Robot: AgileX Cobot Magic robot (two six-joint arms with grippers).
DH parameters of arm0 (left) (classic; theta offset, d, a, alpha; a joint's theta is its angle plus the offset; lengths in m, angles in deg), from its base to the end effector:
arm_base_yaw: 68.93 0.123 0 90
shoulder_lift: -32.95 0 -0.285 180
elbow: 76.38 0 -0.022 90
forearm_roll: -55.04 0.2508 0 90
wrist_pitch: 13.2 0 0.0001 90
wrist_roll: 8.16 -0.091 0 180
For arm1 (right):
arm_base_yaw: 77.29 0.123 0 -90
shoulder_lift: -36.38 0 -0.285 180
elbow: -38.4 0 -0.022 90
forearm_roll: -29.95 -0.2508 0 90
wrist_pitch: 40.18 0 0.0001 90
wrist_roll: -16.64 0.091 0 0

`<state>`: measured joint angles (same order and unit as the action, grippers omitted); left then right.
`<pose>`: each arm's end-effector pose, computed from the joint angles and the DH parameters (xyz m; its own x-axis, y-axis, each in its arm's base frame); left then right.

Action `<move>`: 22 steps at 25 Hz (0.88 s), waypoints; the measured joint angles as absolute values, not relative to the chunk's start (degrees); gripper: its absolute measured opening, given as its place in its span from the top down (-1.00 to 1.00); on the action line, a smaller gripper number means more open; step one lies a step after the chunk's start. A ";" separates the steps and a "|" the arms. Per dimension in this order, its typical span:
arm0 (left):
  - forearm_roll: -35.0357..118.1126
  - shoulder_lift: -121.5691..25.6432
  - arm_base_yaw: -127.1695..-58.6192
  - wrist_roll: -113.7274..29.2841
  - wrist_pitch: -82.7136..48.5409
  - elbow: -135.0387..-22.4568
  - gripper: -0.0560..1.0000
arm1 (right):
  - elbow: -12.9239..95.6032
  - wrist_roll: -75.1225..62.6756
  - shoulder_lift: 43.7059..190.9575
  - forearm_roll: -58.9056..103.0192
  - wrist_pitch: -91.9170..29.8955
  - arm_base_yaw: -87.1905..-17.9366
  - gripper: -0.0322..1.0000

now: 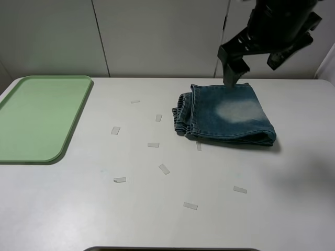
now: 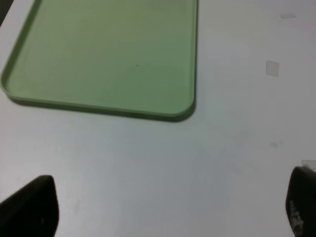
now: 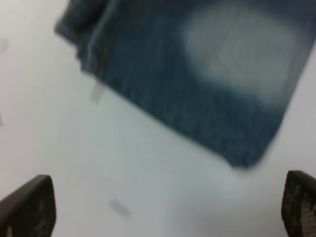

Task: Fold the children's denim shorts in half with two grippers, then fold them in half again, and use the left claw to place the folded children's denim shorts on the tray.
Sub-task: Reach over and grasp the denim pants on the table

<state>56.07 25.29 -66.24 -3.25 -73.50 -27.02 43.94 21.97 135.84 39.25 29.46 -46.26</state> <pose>-0.0033 0.0013 0.2741 -0.4524 -0.0980 -0.8864 -0.0958 0.9935 -0.0610 0.2850 0.1554 0.3227 -0.8373 -0.4621 -0.2922 -0.4423 0.8867 -0.1347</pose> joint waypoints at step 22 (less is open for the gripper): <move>56.07 25.29 -66.24 -3.25 -73.50 -27.02 -0.83 | 14.09 21.80 104.85 32.53 29.46 -46.26 -0.41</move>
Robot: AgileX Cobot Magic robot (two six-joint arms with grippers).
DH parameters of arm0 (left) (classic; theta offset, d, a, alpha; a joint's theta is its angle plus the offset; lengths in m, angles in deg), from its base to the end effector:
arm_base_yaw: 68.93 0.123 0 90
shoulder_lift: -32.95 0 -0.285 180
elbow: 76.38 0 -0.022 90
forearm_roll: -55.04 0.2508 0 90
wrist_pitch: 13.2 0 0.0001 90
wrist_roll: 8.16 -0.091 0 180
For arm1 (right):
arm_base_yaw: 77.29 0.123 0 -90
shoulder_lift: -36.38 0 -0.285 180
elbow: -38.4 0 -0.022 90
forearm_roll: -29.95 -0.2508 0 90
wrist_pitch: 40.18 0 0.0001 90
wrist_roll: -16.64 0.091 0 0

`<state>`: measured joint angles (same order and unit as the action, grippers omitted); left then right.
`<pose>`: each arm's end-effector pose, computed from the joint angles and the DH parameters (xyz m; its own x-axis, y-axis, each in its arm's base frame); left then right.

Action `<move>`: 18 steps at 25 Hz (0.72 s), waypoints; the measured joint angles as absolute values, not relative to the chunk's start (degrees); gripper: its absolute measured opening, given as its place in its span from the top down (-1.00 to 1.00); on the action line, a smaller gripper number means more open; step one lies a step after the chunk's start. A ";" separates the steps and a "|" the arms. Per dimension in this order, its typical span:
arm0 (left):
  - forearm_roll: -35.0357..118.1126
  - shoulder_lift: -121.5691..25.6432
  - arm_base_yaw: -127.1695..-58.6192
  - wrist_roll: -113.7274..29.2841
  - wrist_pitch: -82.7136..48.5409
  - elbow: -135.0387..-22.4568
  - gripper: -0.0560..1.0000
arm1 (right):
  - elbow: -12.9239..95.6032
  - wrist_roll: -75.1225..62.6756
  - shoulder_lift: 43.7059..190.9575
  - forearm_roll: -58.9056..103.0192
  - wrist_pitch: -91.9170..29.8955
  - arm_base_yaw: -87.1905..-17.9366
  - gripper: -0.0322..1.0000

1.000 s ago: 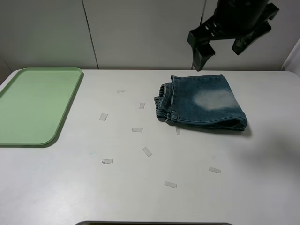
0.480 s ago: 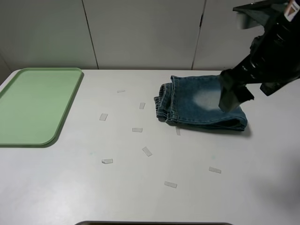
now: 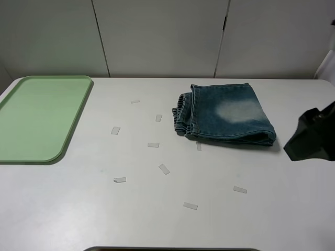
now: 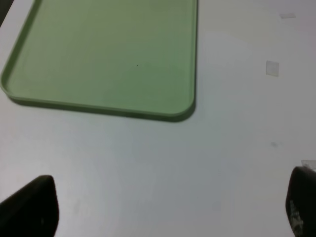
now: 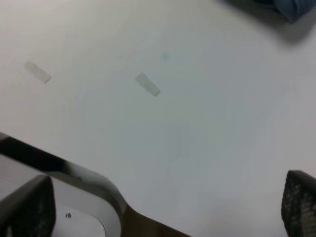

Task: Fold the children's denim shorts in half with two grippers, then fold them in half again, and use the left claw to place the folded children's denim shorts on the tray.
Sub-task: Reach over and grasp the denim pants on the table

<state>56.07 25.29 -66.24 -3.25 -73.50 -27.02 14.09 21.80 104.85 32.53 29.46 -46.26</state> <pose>-0.0033 0.0013 0.2741 -0.4524 -0.0980 -0.8864 -0.0958 0.9935 -0.0610 0.1514 0.0866 0.3112 -0.8520 -0.4259 -0.3045 -0.4420 0.8968 -0.0176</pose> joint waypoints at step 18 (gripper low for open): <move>56.07 25.29 -66.24 -3.25 -73.50 -27.02 -0.83 | 0.53 21.80 70.15 31.92 26.97 -56.65 -0.41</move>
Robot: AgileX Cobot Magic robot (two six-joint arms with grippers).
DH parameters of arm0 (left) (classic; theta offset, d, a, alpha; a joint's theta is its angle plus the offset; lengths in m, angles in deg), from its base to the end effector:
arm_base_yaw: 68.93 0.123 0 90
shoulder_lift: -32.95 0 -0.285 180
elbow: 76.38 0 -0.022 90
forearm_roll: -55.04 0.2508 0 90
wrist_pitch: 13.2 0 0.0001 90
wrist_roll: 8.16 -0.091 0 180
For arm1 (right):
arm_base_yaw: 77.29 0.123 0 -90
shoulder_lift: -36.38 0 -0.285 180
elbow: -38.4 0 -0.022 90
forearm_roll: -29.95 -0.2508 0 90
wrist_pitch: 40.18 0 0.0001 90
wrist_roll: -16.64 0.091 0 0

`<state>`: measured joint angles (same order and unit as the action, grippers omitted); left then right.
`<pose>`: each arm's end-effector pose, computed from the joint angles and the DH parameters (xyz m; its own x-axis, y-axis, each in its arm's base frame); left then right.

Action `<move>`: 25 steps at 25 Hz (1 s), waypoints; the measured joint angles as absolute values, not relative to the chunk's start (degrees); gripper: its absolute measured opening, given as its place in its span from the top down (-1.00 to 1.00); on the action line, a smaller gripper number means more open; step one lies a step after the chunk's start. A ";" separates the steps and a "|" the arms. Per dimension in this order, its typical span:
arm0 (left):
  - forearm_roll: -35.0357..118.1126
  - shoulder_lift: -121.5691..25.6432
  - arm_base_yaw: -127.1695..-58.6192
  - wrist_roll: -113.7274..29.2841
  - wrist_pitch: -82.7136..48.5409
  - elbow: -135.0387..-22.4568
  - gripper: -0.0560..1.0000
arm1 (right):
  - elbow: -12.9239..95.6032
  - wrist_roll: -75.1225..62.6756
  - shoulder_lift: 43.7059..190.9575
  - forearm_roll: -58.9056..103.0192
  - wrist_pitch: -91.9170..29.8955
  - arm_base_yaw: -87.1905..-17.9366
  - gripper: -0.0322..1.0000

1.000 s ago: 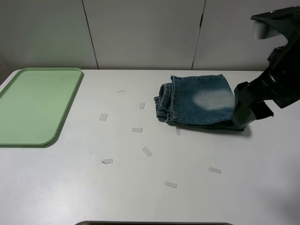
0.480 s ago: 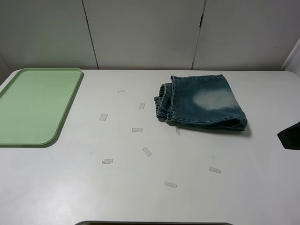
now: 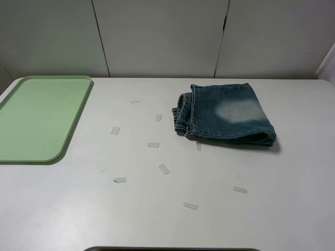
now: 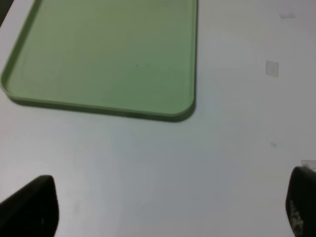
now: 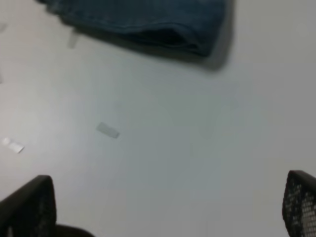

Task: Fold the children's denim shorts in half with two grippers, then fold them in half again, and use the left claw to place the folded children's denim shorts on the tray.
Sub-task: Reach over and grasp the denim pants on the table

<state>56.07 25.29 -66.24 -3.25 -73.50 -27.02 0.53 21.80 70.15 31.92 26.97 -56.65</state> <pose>-0.0033 0.0013 0.2741 -0.4524 -0.0980 -0.8864 -0.0958 0.9935 -0.0610 0.0516 0.0164 0.3128 -0.7273 -0.1921 -0.6589 -0.2779 0.9602 0.0267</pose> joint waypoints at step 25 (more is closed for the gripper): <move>56.07 25.29 -66.24 -3.25 -73.56 -27.02 -0.83 | -10.40 21.80 43.88 32.04 18.28 -75.75 -0.41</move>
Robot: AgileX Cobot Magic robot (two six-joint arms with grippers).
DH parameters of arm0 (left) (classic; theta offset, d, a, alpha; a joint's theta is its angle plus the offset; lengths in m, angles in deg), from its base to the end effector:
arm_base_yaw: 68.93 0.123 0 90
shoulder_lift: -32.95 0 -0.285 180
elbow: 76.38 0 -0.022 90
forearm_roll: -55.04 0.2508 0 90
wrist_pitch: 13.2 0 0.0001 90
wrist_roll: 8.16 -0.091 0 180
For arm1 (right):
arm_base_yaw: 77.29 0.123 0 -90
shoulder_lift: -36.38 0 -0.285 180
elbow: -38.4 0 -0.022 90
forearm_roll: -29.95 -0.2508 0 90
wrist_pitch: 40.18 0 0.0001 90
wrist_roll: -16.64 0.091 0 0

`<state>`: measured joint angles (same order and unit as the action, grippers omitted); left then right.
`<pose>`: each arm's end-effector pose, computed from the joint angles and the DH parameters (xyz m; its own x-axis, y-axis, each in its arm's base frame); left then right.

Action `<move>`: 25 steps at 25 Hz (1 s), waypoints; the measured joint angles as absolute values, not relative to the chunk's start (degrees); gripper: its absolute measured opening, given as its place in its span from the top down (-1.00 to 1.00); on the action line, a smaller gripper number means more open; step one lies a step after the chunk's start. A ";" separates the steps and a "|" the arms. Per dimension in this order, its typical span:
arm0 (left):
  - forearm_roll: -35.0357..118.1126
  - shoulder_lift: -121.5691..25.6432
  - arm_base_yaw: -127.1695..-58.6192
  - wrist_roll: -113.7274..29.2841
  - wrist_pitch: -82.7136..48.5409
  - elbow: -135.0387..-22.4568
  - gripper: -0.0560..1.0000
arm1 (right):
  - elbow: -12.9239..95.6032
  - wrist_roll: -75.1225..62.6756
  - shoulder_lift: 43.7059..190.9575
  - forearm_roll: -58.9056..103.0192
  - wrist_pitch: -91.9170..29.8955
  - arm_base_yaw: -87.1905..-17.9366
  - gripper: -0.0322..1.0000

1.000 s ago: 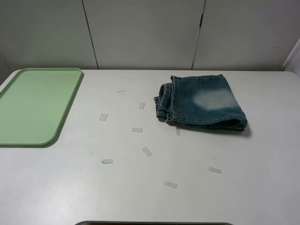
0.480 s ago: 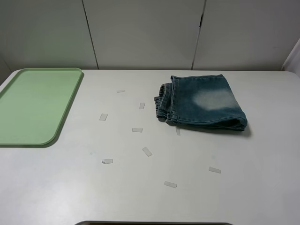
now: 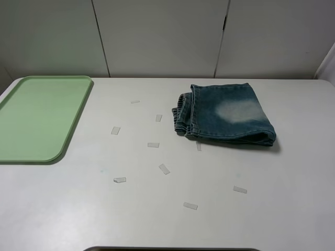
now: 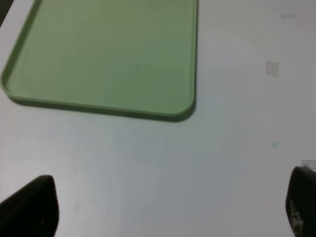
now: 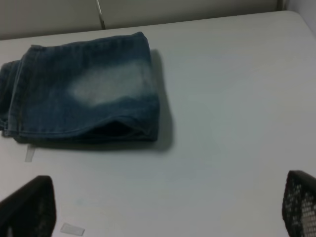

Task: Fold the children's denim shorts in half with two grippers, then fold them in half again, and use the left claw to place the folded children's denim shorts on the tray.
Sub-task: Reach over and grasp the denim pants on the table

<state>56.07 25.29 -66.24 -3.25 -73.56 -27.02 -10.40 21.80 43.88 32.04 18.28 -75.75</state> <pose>-0.0034 0.0013 0.2740 -0.4533 -0.0981 -0.8859 -0.0958 0.9935 -0.0610 -0.0035 -0.0029 0.2795 -0.4172 0.0597 -0.9068 0.0310 0.9982 0.0514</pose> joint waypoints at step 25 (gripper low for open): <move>56.07 25.29 -66.24 -3.25 -73.56 -27.02 -0.83 | -10.40 21.80 43.88 32.15 18.28 -76.41 -0.41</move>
<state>56.07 25.29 -66.24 -3.25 -73.56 -27.02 -10.40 21.80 43.88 32.15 18.28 -76.41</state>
